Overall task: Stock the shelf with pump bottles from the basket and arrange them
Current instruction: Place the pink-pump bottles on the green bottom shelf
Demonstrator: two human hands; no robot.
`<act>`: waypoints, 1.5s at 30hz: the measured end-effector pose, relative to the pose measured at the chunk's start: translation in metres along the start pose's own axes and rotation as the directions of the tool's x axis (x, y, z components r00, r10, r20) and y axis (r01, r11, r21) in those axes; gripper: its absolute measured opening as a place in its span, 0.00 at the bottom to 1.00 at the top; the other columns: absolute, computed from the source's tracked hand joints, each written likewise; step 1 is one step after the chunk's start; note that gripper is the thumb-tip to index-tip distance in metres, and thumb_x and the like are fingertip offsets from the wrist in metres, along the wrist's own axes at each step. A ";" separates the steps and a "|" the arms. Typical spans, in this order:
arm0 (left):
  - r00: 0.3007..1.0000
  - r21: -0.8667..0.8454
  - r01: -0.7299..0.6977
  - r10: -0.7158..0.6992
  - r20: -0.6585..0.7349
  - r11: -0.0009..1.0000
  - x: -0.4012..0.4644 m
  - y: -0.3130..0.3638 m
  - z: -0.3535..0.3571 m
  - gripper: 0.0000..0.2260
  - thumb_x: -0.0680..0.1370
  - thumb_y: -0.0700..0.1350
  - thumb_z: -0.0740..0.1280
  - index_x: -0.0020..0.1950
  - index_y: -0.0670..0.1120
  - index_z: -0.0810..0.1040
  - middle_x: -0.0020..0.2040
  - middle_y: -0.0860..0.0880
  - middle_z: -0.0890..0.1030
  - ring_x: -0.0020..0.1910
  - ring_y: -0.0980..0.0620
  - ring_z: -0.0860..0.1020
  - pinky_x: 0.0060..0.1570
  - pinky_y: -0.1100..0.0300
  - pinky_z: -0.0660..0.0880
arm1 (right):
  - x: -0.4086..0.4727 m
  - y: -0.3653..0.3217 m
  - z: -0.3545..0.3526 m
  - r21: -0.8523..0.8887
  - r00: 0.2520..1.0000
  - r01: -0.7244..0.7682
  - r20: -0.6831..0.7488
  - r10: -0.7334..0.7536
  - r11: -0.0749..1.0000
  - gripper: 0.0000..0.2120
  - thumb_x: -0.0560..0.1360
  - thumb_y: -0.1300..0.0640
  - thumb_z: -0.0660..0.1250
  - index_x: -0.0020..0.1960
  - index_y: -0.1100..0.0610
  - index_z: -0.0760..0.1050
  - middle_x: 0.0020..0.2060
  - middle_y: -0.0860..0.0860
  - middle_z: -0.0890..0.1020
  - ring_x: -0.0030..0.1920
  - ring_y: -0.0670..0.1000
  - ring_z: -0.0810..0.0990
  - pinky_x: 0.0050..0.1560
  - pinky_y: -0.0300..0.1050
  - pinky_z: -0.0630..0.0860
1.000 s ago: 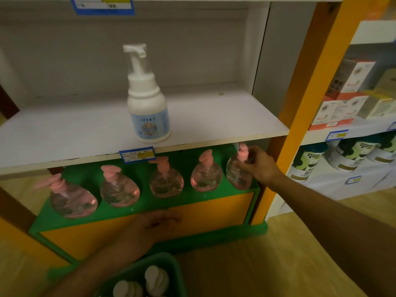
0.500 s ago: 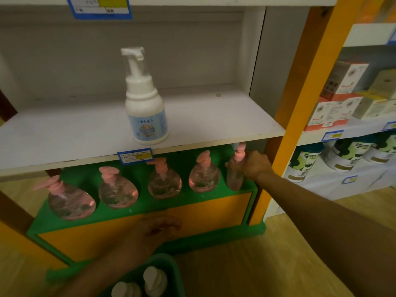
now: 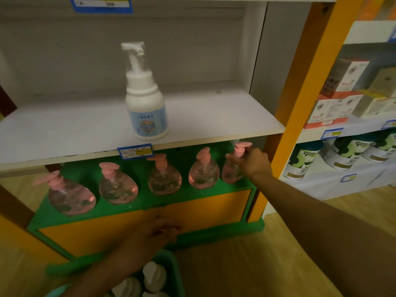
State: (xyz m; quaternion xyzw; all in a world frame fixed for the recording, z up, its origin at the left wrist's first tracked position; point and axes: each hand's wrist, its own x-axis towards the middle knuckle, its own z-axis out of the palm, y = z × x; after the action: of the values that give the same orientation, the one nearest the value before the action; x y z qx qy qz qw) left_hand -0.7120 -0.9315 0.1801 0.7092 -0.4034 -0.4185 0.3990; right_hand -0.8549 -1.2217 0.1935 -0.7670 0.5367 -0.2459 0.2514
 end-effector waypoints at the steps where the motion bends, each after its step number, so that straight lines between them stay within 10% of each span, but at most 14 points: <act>1: 1.000 -0.018 0.004 -0.004 -0.001 1.000 -0.001 0.000 0.001 0.07 0.70 0.56 0.69 0.46 0.61 0.83 0.55 0.54 0.80 0.52 0.57 0.81 0.56 0.56 0.77 | 0.001 -0.001 0.004 0.004 1.000 -0.027 -0.015 0.028 1.000 0.24 0.68 0.37 0.69 0.50 0.57 0.75 0.42 0.54 0.81 0.41 0.54 0.80 0.38 0.44 0.73; 11: 0.997 -0.113 0.008 -0.016 -0.072 0.994 -0.005 -0.003 -0.003 0.09 0.77 0.36 0.64 0.48 0.47 0.81 0.50 0.56 0.79 0.42 0.68 0.81 0.41 0.72 0.76 | -0.011 -0.003 0.011 0.006 0.999 -0.044 -0.014 0.044 0.999 0.35 0.61 0.25 0.62 0.52 0.53 0.74 0.47 0.55 0.80 0.46 0.56 0.79 0.47 0.52 0.79; 15: 0.994 -0.154 -0.023 0.007 -0.105 0.988 -0.012 0.008 -0.013 0.09 0.75 0.38 0.67 0.48 0.52 0.81 0.45 0.58 0.84 0.51 0.58 0.79 0.43 0.69 0.77 | -0.044 -0.008 0.000 0.210 0.994 0.021 -0.111 0.002 0.978 0.23 0.68 0.43 0.72 0.55 0.56 0.71 0.50 0.52 0.77 0.49 0.53 0.77 0.48 0.50 0.77; 19: 0.983 -0.154 -0.137 0.115 -0.145 0.978 -0.022 0.036 -0.026 0.10 0.69 0.51 0.72 0.50 0.57 0.81 0.48 0.53 0.84 0.51 0.57 0.81 0.41 0.69 0.77 | -0.076 -0.027 -0.015 0.330 0.988 0.134 0.027 -0.151 0.934 0.09 0.73 0.53 0.70 0.49 0.56 0.75 0.41 0.49 0.79 0.43 0.48 0.79 0.44 0.44 0.78; 27: 0.958 -0.177 -0.154 0.103 -0.269 0.972 -0.067 0.025 -0.055 0.10 0.76 0.37 0.65 0.52 0.51 0.79 0.50 0.52 0.83 0.48 0.56 0.81 0.49 0.63 0.77 | -0.163 -0.102 0.016 0.384 0.766 0.283 0.461 -0.448 0.879 0.06 0.74 0.54 0.69 0.51 0.50 0.79 0.44 0.45 0.81 0.44 0.44 0.78 0.45 0.36 0.74; 32: 0.953 -0.169 -0.003 -0.048 -0.298 0.986 -0.106 -0.051 -0.060 0.10 0.76 0.36 0.65 0.53 0.49 0.79 0.51 0.54 0.81 0.54 0.56 0.80 0.45 0.70 0.77 | -0.231 -0.099 0.093 0.329 0.658 0.178 0.661 -0.361 0.927 0.12 0.75 0.55 0.69 0.57 0.57 0.78 0.50 0.47 0.80 0.45 0.41 0.77 0.43 0.26 0.71; 34: 0.958 -0.032 0.095 -0.100 -0.269 0.995 -0.117 -0.086 -0.056 0.10 0.77 0.37 0.65 0.56 0.47 0.77 0.49 0.56 0.79 0.50 0.67 0.79 0.44 0.72 0.75 | -0.251 -0.080 0.123 0.282 0.646 0.131 0.703 -0.298 0.950 0.11 0.74 0.54 0.70 0.55 0.54 0.78 0.51 0.48 0.81 0.46 0.43 0.78 0.49 0.34 0.76; 37: 0.954 0.119 0.264 -0.242 -0.174 0.957 -0.121 -0.143 -0.039 0.14 0.77 0.42 0.66 0.62 0.47 0.75 0.56 0.51 0.79 0.56 0.57 0.78 0.55 0.63 0.76 | -0.275 -0.050 0.151 0.110 0.663 0.110 0.733 -0.155 0.988 0.17 0.72 0.50 0.71 0.58 0.55 0.75 0.52 0.52 0.80 0.52 0.51 0.79 0.57 0.50 0.77; 41: 0.925 0.351 0.371 -0.312 -0.214 0.860 -0.111 -0.185 -0.011 0.16 0.76 0.55 0.64 0.63 0.54 0.73 0.57 0.54 0.79 0.48 0.60 0.75 0.48 0.66 0.72 | -0.289 -0.026 0.166 -0.001 0.632 0.049 0.774 -0.030 0.999 0.27 0.71 0.48 0.71 0.65 0.54 0.67 0.59 0.50 0.76 0.58 0.51 0.76 0.59 0.45 0.74; 45: 0.919 0.511 0.389 -0.366 -0.150 0.766 -0.094 -0.197 0.002 0.23 0.75 0.59 0.64 0.69 0.57 0.66 0.65 0.53 0.74 0.61 0.53 0.74 0.61 0.56 0.71 | -0.294 -0.015 0.179 -0.102 0.624 0.017 0.778 0.069 0.995 0.20 0.74 0.51 0.69 0.63 0.54 0.69 0.61 0.53 0.76 0.59 0.52 0.75 0.63 0.47 0.72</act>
State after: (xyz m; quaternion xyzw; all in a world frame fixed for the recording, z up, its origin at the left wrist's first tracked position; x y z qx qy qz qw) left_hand -0.6973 -0.7767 0.0274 0.8663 -0.3441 -0.3470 0.1031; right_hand -0.8177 -0.9175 0.0370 -0.8014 0.3974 0.1414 0.4240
